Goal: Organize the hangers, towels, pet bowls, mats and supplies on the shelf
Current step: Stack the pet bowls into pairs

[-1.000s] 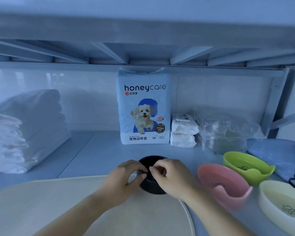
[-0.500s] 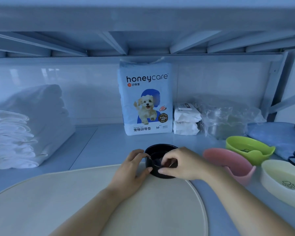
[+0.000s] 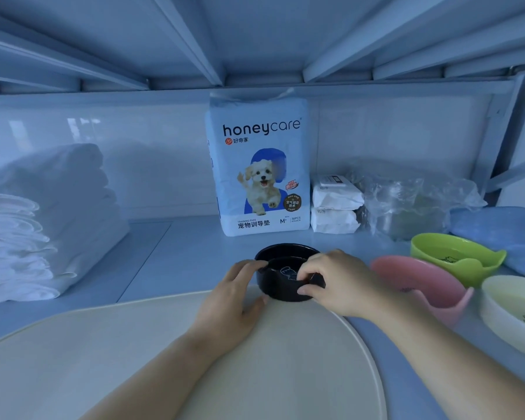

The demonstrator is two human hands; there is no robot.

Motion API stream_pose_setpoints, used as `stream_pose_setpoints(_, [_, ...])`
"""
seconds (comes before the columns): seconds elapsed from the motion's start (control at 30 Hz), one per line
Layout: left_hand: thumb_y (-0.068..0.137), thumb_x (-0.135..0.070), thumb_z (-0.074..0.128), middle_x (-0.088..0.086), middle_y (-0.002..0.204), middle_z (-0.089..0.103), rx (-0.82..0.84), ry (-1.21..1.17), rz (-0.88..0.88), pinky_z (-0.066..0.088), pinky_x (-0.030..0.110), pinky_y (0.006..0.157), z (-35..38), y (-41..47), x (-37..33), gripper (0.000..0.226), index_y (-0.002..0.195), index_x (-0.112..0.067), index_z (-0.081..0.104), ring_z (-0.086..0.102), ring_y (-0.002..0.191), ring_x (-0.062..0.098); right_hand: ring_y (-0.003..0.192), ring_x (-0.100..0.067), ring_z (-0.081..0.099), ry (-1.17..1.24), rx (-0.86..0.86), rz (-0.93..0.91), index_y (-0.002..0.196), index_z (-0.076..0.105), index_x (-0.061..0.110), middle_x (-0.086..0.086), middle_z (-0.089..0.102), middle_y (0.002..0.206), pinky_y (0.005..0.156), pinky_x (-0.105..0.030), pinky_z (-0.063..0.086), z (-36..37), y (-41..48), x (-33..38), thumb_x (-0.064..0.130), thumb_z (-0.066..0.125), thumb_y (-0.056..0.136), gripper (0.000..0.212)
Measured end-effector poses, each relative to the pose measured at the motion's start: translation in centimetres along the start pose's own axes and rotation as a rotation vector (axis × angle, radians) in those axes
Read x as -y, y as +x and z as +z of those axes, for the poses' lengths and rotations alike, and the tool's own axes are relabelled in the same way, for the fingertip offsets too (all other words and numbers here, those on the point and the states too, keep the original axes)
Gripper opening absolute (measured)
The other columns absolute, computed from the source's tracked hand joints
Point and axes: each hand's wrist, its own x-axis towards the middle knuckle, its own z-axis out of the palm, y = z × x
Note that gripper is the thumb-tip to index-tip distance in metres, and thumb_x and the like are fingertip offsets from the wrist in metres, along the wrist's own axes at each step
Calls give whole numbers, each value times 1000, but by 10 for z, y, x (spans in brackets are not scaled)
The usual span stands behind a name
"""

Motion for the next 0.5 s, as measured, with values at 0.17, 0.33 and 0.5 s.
stream_pose_setpoints(0.17, [91,-30,51,-24,144,26,108,17,-6,30,12,95,1,0,1,68,144,-44,11,35,127,-1,85,-11,52,-47,-78,44,101,68,30,11,60,100,67,-27,41,8,2,2,35,61,86,17])
stream_pose_setpoints(0.33, [93,-32,46,-21,146,27,172,60,-20,28,13,97,0,-1,1,66,144,-46,6,34,130,3,90,-16,56,-48,-104,113,100,69,26,6,60,101,71,-28,45,8,4,-1,32,61,87,17])
stream_pose_setpoints(0.5, [95,-36,42,-18,149,27,215,110,-32,22,17,109,2,0,4,58,146,-40,13,28,136,4,91,-20,56,-133,-80,223,98,68,22,3,59,103,68,-27,39,1,6,-16,30,60,88,15])
